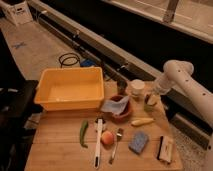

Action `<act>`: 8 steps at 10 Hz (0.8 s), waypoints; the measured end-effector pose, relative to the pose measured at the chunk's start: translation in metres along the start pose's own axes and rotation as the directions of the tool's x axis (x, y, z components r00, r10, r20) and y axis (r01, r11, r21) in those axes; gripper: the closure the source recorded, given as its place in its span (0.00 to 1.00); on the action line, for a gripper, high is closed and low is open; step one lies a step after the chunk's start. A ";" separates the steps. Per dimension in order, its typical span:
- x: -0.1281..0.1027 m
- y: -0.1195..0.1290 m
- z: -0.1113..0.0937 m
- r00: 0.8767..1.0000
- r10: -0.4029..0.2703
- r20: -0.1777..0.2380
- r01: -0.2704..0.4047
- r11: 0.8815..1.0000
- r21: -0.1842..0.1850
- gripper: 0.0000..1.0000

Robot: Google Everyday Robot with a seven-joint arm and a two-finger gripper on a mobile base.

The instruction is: Place grapes in metal cup

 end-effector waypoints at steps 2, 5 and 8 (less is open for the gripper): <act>-0.001 0.000 0.003 1.000 -0.004 0.001 0.004 1.000 0.003 0.68; -0.004 0.001 0.007 1.000 -0.009 0.000 0.009 1.000 -0.001 0.97; -0.002 0.003 0.005 1.000 -0.007 -0.012 0.007 1.000 0.001 1.00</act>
